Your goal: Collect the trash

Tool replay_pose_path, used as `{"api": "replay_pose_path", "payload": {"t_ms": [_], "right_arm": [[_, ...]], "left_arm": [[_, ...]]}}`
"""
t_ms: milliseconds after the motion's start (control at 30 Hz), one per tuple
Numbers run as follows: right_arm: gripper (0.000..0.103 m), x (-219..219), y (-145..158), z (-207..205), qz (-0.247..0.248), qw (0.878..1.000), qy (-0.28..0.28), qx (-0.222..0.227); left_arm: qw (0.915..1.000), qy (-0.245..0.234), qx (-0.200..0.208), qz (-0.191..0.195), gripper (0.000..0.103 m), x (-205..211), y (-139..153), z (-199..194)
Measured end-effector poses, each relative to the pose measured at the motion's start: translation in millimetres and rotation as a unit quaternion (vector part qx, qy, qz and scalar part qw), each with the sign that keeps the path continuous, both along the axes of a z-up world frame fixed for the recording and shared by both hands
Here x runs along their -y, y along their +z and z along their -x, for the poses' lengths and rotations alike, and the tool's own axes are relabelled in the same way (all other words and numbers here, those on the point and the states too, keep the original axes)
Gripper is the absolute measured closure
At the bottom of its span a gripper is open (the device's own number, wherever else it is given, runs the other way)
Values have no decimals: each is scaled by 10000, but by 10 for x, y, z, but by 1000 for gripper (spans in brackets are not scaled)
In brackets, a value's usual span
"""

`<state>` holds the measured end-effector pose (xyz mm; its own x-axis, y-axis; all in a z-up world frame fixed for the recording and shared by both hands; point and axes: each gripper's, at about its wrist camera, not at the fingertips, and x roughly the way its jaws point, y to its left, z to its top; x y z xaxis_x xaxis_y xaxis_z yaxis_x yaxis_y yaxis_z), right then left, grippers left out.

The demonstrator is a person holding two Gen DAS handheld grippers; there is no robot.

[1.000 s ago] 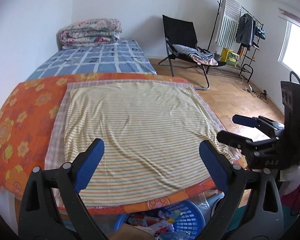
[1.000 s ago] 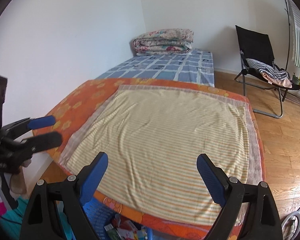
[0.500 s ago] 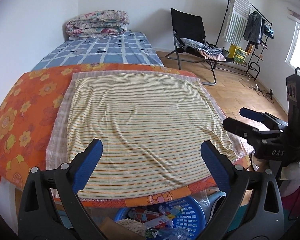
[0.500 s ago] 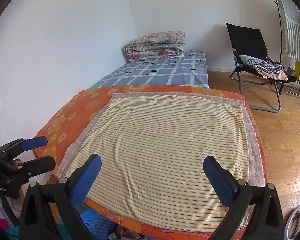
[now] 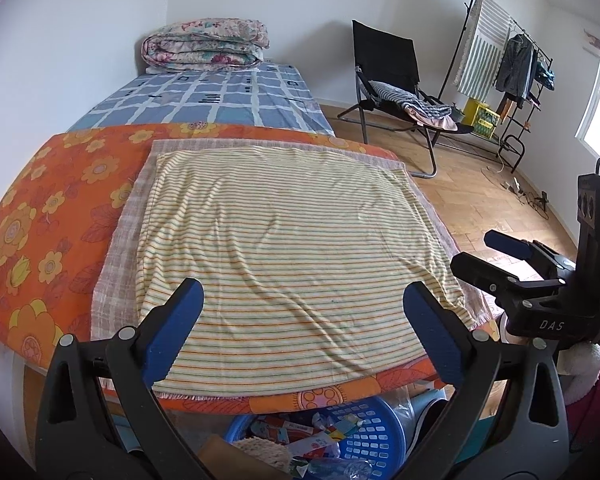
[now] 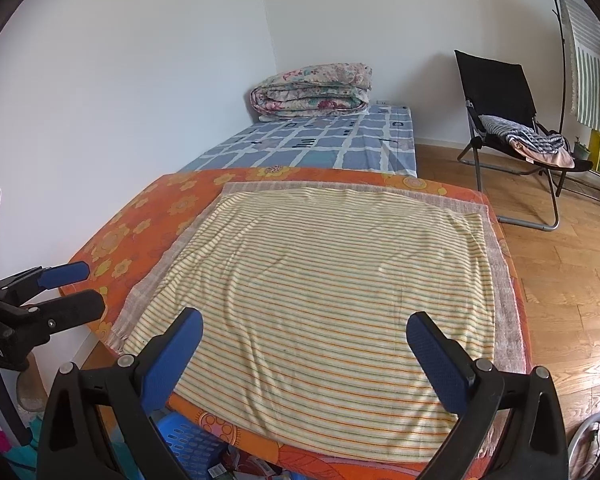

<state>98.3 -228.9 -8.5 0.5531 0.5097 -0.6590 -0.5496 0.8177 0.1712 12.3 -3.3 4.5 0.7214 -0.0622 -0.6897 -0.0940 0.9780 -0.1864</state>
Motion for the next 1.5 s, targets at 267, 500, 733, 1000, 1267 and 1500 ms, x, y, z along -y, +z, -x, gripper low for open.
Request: {"api": "replay_pose_path", "payload": {"t_ms": [267, 500, 733, 1000, 1267, 1500], "right_arm": [[0, -19, -20, 23, 65, 10000, 57, -11], [0, 1, -44, 9, 59, 10000, 12, -41], [0, 26, -65, -19, 66, 9999, 0, -81], [0, 33, -101, -29, 102, 9999, 35, -125], [0, 28, -117, -23, 119, 9998, 43, -125], [0, 21, -117, -31, 121, 9998, 51, -136]], "left_arm": [[10000, -12, -6, -11, 1, -2, -3, -3], [10000, -10, 1, 5, 1, -1, -5, -3], [10000, -9, -4, 7, 1, -1, -5, -2], [10000, -17, -20, 30, 1, 3, -23, 2], [10000, -9, -15, 22, 1, 6, -24, 1], [10000, -13, -18, 33, 1, -1, -20, -1]]}}
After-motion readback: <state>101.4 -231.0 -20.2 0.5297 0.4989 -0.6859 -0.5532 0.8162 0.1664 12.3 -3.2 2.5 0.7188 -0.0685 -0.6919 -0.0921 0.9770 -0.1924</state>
